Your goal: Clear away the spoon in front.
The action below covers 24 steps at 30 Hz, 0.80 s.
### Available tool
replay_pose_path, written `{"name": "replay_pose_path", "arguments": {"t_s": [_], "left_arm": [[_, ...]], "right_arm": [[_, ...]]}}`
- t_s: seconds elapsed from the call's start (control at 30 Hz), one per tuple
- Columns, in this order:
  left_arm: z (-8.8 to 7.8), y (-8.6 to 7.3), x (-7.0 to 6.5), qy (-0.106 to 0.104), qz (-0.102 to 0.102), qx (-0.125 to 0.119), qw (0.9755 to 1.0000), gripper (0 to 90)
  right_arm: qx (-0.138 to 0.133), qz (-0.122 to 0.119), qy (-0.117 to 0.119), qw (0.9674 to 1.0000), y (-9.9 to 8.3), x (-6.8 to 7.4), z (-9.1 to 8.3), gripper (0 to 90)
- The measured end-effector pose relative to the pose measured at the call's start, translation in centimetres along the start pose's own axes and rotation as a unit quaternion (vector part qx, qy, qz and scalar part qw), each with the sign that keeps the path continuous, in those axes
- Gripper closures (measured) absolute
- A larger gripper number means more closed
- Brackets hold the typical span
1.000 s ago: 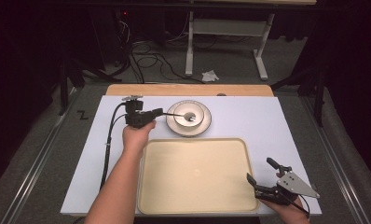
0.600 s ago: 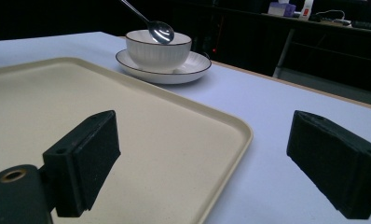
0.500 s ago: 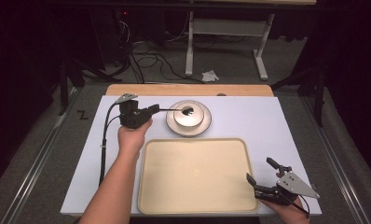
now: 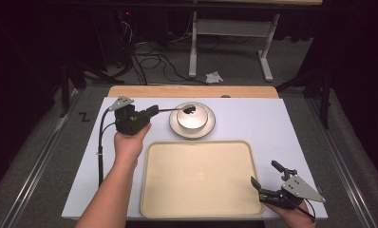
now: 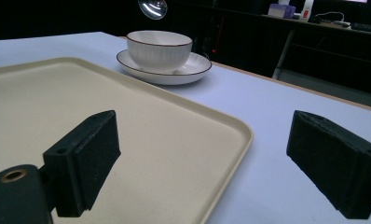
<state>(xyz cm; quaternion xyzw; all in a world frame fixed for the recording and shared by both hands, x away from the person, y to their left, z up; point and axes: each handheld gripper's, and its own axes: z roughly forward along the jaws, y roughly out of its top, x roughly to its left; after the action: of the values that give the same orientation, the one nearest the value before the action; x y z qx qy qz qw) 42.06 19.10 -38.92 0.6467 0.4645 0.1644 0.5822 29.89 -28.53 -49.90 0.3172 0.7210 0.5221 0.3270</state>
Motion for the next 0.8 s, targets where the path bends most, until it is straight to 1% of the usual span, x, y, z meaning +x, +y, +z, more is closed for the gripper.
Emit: {"name": "replay_pose_path", "arguments": {"t_s": [0.03, 0.07, 0.23, 0.33, 0.5, 0.63, 0.77, 0.8], "left_arm": [[-0.3, -0.1, -0.1, 0.011, 0.001, 0.003, 0.9999, 90.0], [-0.5, -0.2, -0.1, 0.005, 0.005, -0.003, 1.0000, 89.9], [-1.8, -0.9, -0.4, 0.008, 0.007, -0.010, 0.9999, 90.0], [-2.5, -1.3, -0.5, 0.004, 0.013, -0.013, 0.9998, 90.0], [-3.9, -2.2, -0.7, -0.003, 0.015, -0.022, 0.9996, 90.0], [-5.0, -3.1, -1.1, -0.004, 0.024, -0.026, 0.9994, 90.0], [-6.0, -3.9, -1.1, -0.003, 0.024, -0.033, 0.9992, 90.0], [-6.3, -4.2, -1.0, -0.004, 0.020, -0.038, 0.9991, 90.0]], "right_arm": [[0.001, 0.002, 0.001, 1.0000, 0.0, 0.0, 0.0, 10.2], [0.000, 0.000, 0.001, 1.0000, 0.0, 0.0, 0.0, 10.2], [0.000, -0.001, 0.000, 1.0000, 0.0, 0.0, 0.1, 10.7], [0.002, 0.000, -0.001, 1.0000, 0.0, 0.1, 0.1, 10.8], [0.004, 0.000, 0.001, 1.0000, 0.0, 0.2, 0.1, 10.8], [0.004, 0.000, 0.002, 1.0000, -0.1, 0.2, 0.1, 10.8], [0.003, -0.005, 0.003, 1.0000, -0.1, 0.3, 0.2, 10.8], [0.004, -0.005, 0.003, 1.0000, -0.1, 0.3, 0.2, 10.8]]}}
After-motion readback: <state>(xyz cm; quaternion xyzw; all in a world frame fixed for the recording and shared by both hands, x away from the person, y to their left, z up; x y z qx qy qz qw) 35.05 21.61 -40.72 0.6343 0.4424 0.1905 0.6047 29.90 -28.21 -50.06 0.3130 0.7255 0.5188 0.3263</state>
